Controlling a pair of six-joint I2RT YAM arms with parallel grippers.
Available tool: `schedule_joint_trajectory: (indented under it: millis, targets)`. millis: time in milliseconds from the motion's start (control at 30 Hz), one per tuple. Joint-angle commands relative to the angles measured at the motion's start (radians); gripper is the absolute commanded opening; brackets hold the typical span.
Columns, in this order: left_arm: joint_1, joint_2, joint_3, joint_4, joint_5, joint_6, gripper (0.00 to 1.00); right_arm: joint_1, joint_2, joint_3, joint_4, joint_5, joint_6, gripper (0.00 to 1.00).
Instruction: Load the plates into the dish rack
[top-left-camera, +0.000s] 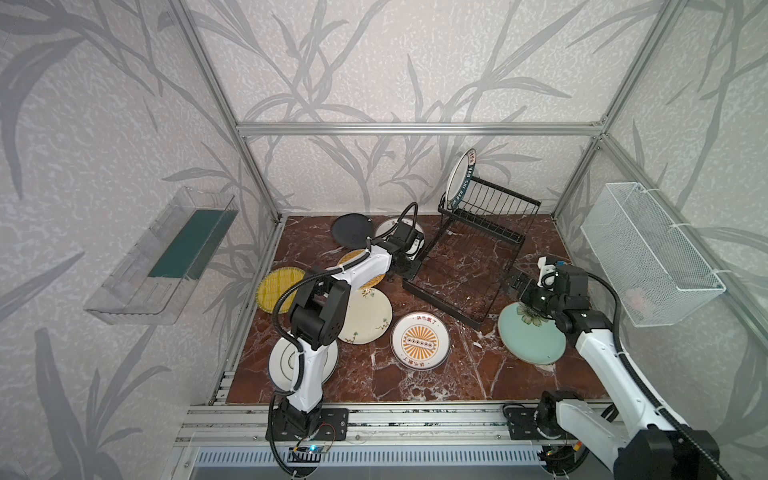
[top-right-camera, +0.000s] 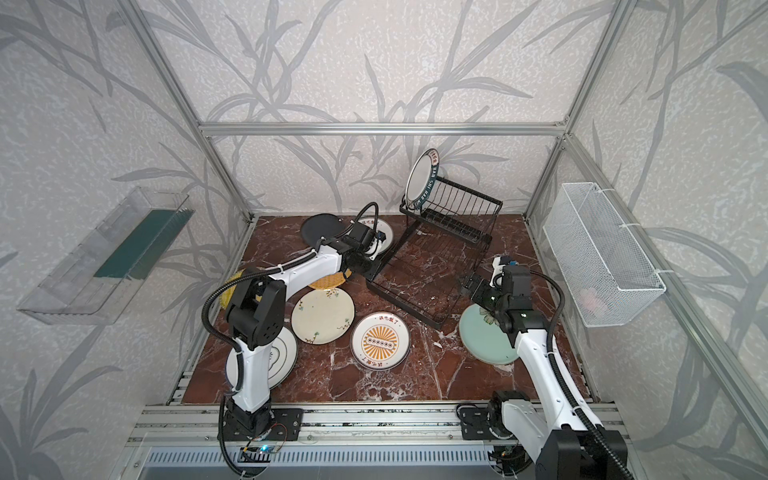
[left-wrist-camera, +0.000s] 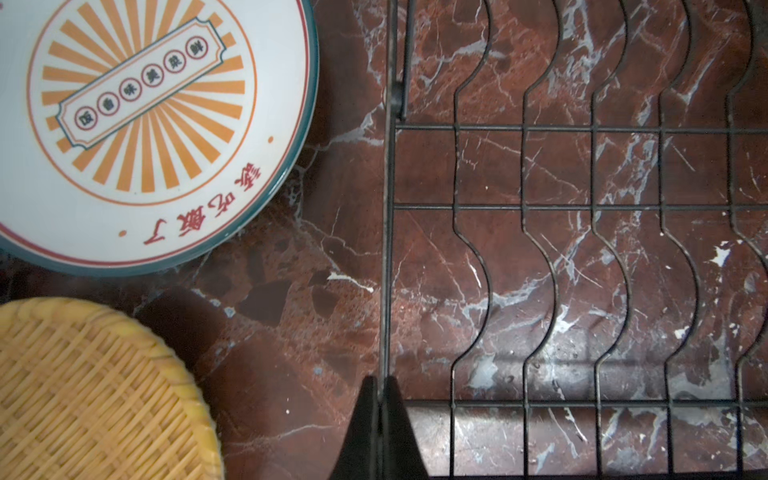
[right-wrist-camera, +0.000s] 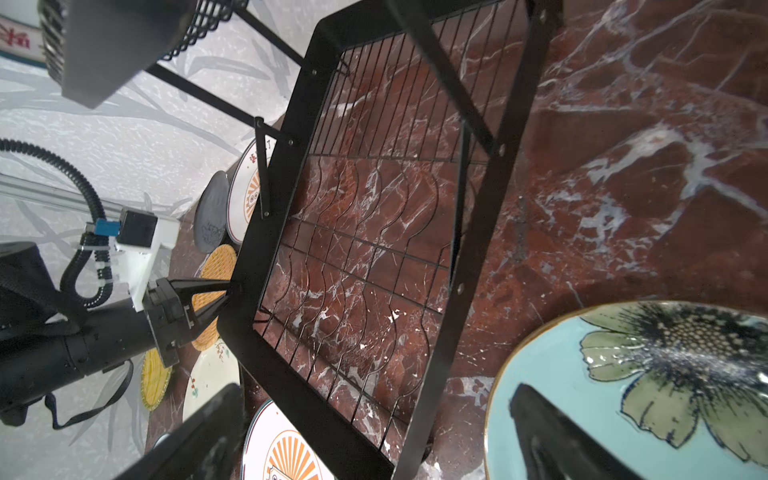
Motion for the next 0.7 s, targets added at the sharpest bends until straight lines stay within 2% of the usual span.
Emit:
schedule_joint_trajectory:
  millis: [0, 300, 567, 667]
  targets:
    - [0.019, -0.031, -0.064, -0.086, -0.058, -0.061, 0.00, -0.049, -0.028, -0.012, -0.044, -0.009, 0.008, 0.99]
    - [0.018, -0.088, -0.157, -0.063, -0.046, -0.122, 0.00, -0.190, -0.057, -0.083, -0.063, -0.045, 0.044, 0.99]
    - [0.012, -0.140, -0.220, -0.064, -0.035, -0.142, 0.00, -0.245, -0.099, -0.125, -0.100, -0.015, 0.045, 0.99]
    - [0.010, -0.162, -0.246, -0.062, -0.040, -0.153, 0.00, -0.286, -0.104, -0.150, -0.095, -0.047, 0.044, 0.99]
